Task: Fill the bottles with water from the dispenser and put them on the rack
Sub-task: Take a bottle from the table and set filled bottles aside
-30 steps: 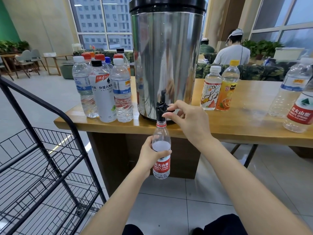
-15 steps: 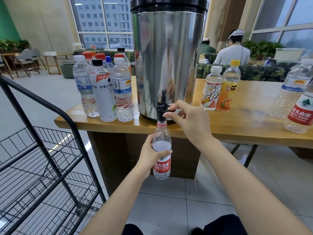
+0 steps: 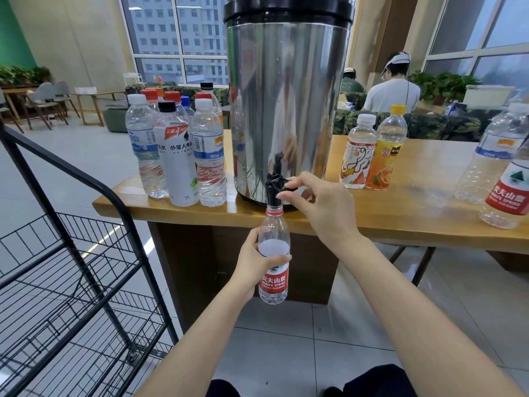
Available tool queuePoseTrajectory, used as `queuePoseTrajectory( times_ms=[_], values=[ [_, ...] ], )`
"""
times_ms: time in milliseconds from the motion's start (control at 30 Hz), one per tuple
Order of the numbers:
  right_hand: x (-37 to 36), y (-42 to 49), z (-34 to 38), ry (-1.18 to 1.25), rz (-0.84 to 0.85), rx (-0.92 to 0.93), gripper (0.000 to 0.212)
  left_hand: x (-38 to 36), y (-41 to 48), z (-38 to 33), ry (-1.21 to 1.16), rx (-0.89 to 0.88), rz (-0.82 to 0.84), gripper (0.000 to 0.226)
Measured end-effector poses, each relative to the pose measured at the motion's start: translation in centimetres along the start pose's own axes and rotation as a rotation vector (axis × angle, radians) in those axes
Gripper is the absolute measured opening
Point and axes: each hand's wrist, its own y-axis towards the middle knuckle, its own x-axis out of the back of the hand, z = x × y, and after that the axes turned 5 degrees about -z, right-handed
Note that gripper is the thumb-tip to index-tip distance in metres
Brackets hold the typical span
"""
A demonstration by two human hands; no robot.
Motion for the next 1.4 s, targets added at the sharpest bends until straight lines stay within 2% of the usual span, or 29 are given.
queuePoseTrajectory(
  times_ms=[467, 633, 833, 1033, 1400],
  values=[
    [-0.04, -0.29, 0.12, 0.006, -0.014, 0.034, 0.036, 0.05, -0.07, -0.02, -0.007, 0.001, 0.006, 0.077],
    [-0.35, -0.54, -0.10, -0.053, -0.051, 0.113, 0.039, 0.20, -0.09, 0.01, -0.015, -0.003, 0.010, 0.075],
    [-0.33, -0.55, -0.06, -0.126, -0.080, 0.203, 0.031, 0.39, -0.19, 0.05, -0.025, -0.014, 0.018, 0.074],
    [-0.45, -0.66, -0.01, -0.120, -0.079, 0.201, 0.032, 0.46, -0.30, 0.10, -0.043, -0.021, 0.023, 0.069],
    [-0.29, -0.63, 0.20, -0.113, -0.069, 0.177, 0.033, 0.49, -0.36, -0.02, -0.033, -0.010, 0.031, 0.074]
  ],
)
